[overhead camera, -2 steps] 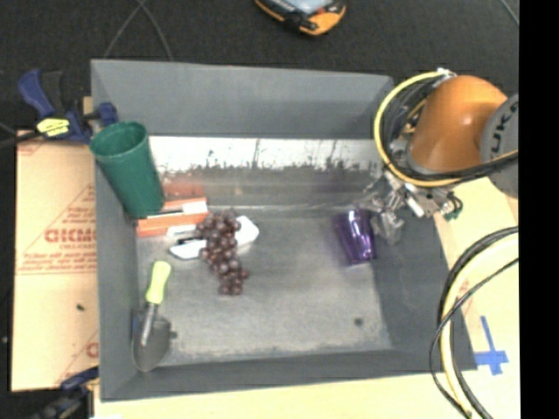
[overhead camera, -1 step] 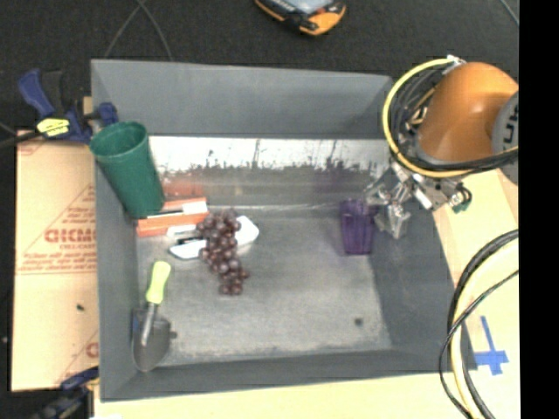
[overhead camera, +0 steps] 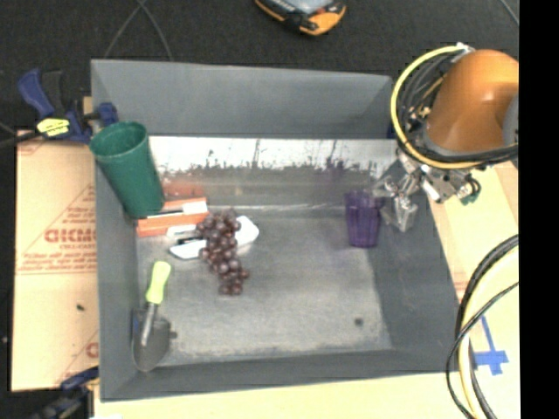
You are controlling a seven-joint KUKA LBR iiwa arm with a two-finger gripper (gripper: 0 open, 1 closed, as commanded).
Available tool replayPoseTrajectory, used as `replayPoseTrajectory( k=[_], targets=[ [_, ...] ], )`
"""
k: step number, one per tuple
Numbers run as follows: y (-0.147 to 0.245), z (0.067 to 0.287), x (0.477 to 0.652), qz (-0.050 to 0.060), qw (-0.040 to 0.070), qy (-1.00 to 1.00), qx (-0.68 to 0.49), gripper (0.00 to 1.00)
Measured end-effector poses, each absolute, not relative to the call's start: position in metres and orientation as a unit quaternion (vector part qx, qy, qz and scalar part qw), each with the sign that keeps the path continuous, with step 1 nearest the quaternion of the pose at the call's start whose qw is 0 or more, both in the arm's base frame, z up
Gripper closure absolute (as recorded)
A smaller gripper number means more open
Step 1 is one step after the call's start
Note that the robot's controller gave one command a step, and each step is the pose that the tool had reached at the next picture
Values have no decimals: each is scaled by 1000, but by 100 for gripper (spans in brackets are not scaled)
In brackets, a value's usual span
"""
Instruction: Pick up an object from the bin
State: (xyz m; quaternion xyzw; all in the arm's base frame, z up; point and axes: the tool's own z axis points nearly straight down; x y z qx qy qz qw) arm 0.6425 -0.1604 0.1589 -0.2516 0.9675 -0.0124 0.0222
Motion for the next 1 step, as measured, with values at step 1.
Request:
replayPoseTrajectory(
  k=[1],
  targets=[
    [-161,171,643,-14,25,968,-251,100]
  ],
)
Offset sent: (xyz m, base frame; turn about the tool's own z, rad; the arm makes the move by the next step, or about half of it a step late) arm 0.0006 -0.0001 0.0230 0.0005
